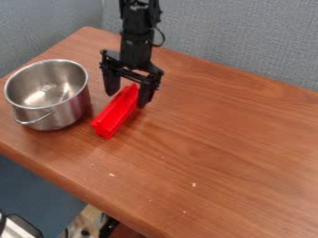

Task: Put the red object in the metal pot

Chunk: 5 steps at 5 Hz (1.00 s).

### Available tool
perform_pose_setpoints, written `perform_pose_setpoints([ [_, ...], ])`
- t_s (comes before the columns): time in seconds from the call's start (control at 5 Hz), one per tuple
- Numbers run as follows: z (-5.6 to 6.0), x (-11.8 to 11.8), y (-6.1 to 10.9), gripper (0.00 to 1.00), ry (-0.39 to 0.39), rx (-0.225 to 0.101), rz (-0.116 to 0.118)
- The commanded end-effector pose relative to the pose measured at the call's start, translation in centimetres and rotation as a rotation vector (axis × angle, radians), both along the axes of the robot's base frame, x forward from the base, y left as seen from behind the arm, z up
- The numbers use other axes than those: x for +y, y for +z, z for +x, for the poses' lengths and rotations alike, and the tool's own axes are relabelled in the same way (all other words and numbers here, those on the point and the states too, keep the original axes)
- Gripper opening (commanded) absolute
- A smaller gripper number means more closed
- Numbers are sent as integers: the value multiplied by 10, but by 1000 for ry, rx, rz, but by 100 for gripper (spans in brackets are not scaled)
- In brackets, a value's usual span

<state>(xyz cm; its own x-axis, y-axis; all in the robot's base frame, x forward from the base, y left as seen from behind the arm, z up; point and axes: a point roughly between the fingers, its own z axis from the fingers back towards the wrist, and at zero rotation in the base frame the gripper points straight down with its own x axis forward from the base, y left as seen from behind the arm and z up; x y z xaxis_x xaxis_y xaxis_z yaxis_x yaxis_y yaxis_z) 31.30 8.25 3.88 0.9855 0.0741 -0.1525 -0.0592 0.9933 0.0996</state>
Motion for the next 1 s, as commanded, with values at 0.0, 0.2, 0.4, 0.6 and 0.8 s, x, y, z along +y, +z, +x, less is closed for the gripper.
perform_pose_setpoints([
  [0.0, 6, 4, 5, 0, 3, -30, 21],
  [0.2, 6, 4, 5, 0, 3, -29, 20],
  [0.4, 6, 4, 5, 0, 3, -27, 20],
  [0.6, 6, 3, 6, 0, 3, -25, 19],
  [0.8, 6, 3, 7, 0, 4, -23, 18],
])
